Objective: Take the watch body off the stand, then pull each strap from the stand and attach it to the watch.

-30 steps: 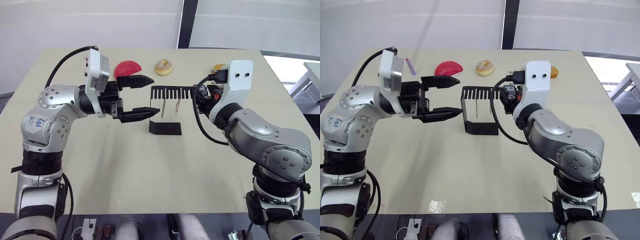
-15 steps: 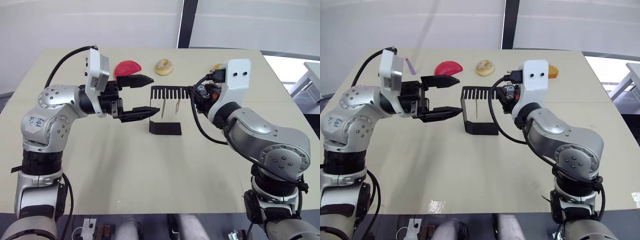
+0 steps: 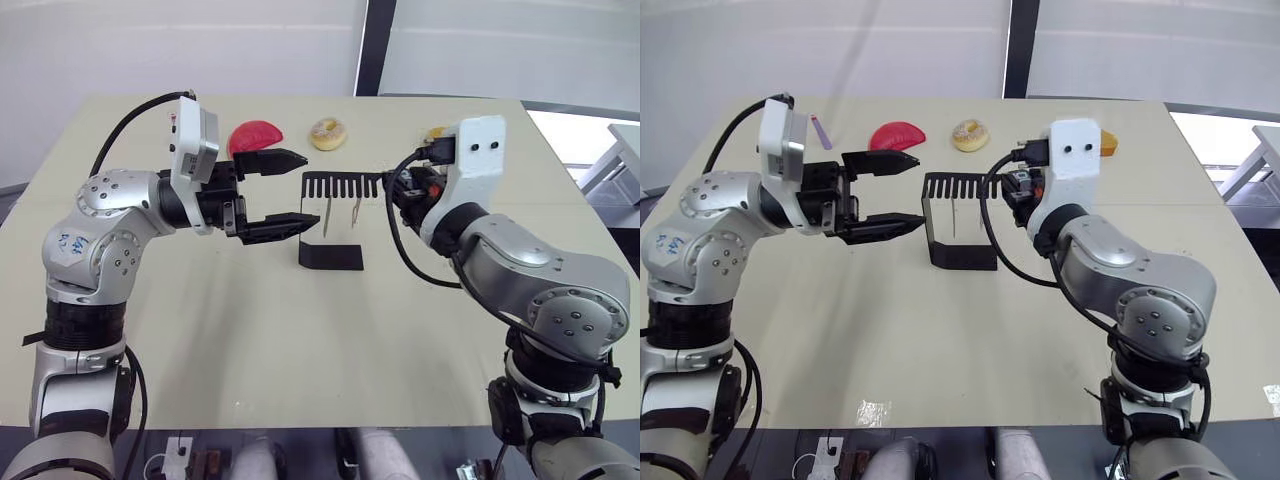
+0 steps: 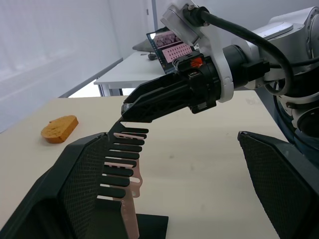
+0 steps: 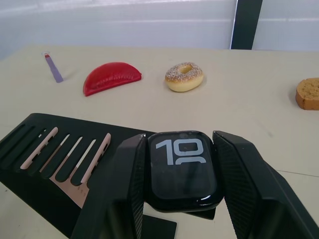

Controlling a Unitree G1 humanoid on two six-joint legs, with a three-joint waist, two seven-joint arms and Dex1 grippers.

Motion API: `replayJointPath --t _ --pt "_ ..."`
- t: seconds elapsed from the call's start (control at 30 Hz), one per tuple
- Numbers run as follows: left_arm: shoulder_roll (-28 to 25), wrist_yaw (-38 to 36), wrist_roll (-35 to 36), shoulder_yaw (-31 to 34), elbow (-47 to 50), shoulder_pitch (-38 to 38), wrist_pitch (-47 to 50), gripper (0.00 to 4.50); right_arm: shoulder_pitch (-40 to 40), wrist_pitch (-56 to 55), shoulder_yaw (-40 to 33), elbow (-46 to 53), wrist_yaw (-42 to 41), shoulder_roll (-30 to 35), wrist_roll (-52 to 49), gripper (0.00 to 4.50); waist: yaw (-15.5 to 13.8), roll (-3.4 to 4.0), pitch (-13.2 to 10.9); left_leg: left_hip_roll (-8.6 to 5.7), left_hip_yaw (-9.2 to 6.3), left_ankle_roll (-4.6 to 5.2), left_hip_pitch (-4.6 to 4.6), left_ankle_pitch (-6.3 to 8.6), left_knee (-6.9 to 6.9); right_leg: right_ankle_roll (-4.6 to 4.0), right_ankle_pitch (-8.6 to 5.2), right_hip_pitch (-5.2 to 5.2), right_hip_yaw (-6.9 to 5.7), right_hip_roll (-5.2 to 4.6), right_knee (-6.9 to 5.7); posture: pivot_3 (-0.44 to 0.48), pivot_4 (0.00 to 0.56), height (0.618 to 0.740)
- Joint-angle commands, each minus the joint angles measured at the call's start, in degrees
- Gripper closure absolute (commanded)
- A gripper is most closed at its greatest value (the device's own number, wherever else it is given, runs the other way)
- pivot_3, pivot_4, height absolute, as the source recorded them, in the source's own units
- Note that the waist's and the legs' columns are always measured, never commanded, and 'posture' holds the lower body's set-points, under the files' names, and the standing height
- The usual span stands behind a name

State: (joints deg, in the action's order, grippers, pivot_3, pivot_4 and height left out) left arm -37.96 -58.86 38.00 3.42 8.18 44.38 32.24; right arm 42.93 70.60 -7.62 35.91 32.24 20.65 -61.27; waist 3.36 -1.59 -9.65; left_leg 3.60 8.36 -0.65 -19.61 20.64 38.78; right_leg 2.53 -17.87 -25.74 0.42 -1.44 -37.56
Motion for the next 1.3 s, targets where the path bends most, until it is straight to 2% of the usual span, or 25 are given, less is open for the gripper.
replayJointPath --t 0.03,0.17,0.3,0.4,0.5,0.63,0.7,0.87,1.03,1.3 --pt "-0.1 -0.5 2.6 1.4 2.8 1.3 1.4 0.0 1.3 -1.2 -4.4 4.9 -3.9 3.5 -4.7 2.9 0.0 0.0 0.0 0.0 -0.01 0.0 -0.02 0.0 -0.01 0.0 0.0 -0.01 -0.01 0.0 0.01 0.0 0.15 0.737" --pt "-1.1 -2.8 4.9 1.0 5.3 0.1 3.5 0.0 -5.4 -2.1 -12.0 8.0 -7.3 12.0 -12.9 2.9 -0.2 0.0 0.0 0.0 -0.07 0.0 -0.06 0.0 -0.18 0.01 0.0 -0.02 -0.07 0.0 0.14 0.0 0.15 0.737" --pt "-2.8 -5.5 7.5 0.7 8.7 -2.7 5.8 0.0 -20.2 -4.7 -21.5 13.3 -14.2 22.5 -20.7 2.9 -0.6 0.02 0.0 -0.03 -0.09 0.05 -0.1 -0.01 -0.55 0.08 0.02 0.0 -0.09 -0.01 0.5 0.0 0.15 0.737" --pt "-3.6 -6.9 7.1 0.0 10.7 -5.7 5.3 0.0 -34.1 -8.3 -26.6 16.4 -16.1 23.7 -21.8 2.9 -0.5 0.01 0.0 -0.01 -0.1 0.05 -0.09 -0.01 -0.72 0.11 0.02 0.01 -0.11 0.04 0.66 0.0 0.15 0.737" --pt "-3.6 -7.4 6.0 -0.8 11.7 -7.9 4.0 0.0 -44.4 -12.1 -26.5 17.7 -16.7 21.6 -16.1 2.9 -0.3 0.01 0.0 -0.02 -0.03 0.03 -0.05 -0.02 -0.71 0.12 0.02 0.02 -0.02 0.05 0.63 0.0 0.15 0.737" --pt "-2.9 -7.3 3.4 -2.7 12.8 -10.6 1.1 0.0 -54.9 -20.1 -19.2 16.4 -24.4 18.7 1.0 2.9 -0.3 0.0 0.0 -0.1 0.01 0.03 0.26 -0.11 -0.65 0.22 0.09 0.31 0.09 0.04 0.62 0.0 0.15 0.737" --pt "-2.7 -7.5 2.4 -3.2 12.8 -11.3 -0.1 0.0 -56.6 -24.3 -15.9 13.6 -26.8 17.2 7.5 2.9 -0.2 0.01 0.0 -0.14 0.05 0.04 0.3 -0.16 -0.65 0.26 0.14 0.35 0.14 0.04 0.61 0.0 0.15 0.737" --pt "-2.1 -7.5 1.1 -4.8 13.6 -12.7 -1.9 0.0 -55.2 -32.9 -10.4 3.1 -31.1 13.1 19.7 2.9 -0.3 0.01 0.0 -0.16 0.09 0.02 0.35 -0.18 -0.68 0.24 0.15 0.33 0.16 0.07 0.58 0.0 0.15 0.737" --pt "-0.7 -6.7 0.6 -5.3 13.0 -12.0 -2.1 0.0 -51.8 -36.7 -7.1 -5.1 -34.0 9.3 25.5 2.9 -0.3 0.02 0.0 -0.14 0.1 0.02 0.33 -0.17 -0.68 0.2 0.13 0.28 0.14 0.08 0.57 0.0 0.15 0.737" --pt "-1.5 -8.4 -0.3 -6.2 12.5 -11.6 -2.3 0.0 -49.6 -37.5 -5.4 -7.8 -36.9 6.4 30.1 2.9 -0.3 0.03 0.0 -0.15 0.1 0.02 0.35 -0.17 -0.64 0.19 0.13 0.28 0.15 0.07 0.47 0.0 0.15 0.737"
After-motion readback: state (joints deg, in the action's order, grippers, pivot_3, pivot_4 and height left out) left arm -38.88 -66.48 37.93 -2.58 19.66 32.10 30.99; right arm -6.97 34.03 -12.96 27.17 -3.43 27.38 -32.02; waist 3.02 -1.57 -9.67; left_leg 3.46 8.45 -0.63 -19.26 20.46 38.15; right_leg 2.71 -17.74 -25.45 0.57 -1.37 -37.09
